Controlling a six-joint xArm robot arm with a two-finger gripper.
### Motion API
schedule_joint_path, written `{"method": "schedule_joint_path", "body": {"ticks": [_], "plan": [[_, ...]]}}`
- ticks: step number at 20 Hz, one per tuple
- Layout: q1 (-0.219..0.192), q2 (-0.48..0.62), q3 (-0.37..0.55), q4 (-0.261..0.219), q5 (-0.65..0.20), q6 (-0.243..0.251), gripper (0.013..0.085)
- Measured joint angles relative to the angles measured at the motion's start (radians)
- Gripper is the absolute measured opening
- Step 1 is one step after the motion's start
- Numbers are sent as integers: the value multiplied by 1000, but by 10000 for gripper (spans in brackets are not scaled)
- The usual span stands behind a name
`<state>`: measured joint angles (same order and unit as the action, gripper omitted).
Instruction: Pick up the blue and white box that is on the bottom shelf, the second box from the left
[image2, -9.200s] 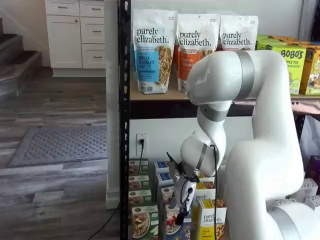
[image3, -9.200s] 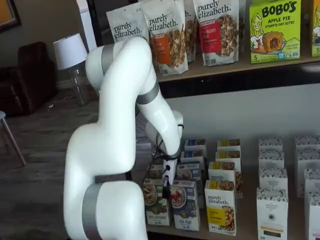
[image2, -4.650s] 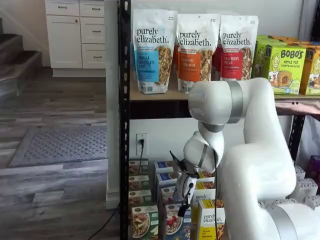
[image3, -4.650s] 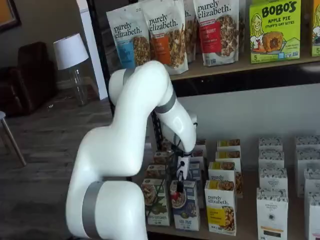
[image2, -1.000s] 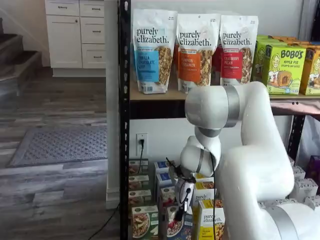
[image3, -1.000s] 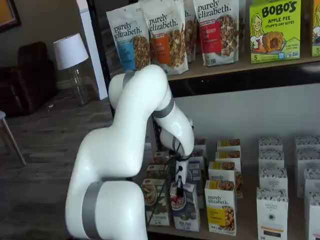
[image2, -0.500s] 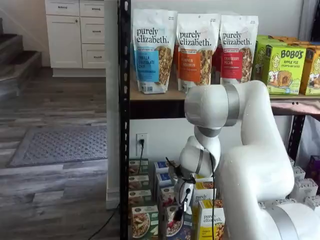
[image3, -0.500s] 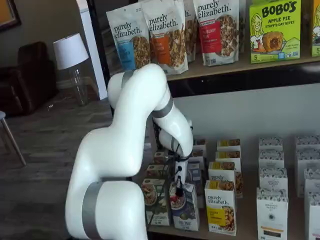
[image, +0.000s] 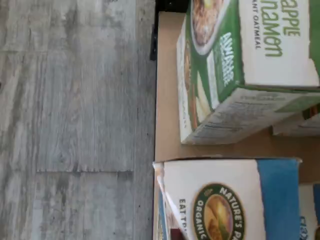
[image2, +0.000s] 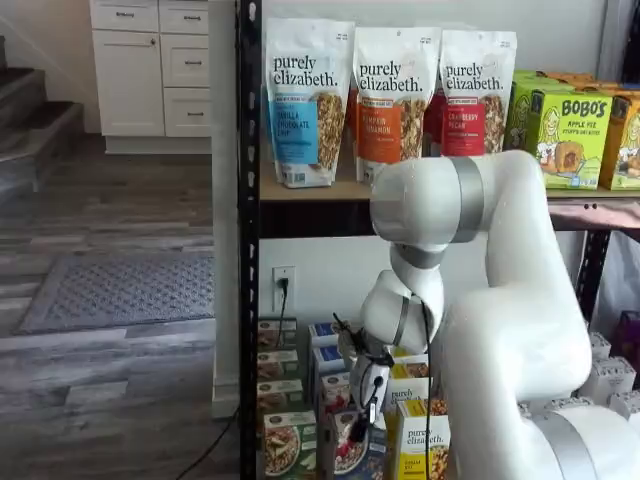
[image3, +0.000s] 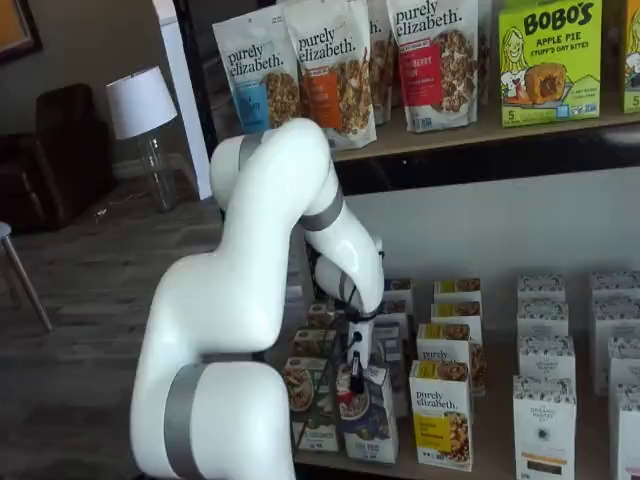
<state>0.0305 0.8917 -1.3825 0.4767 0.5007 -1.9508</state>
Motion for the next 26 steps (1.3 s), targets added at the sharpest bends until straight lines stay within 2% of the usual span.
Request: {"method": "schedule_joint_path", "body": {"ticks": [10, 26], "plan": [[17, -87, 128, 22, -24, -12, 410], [67, -243, 362, 131, -93, -80, 410]]}}
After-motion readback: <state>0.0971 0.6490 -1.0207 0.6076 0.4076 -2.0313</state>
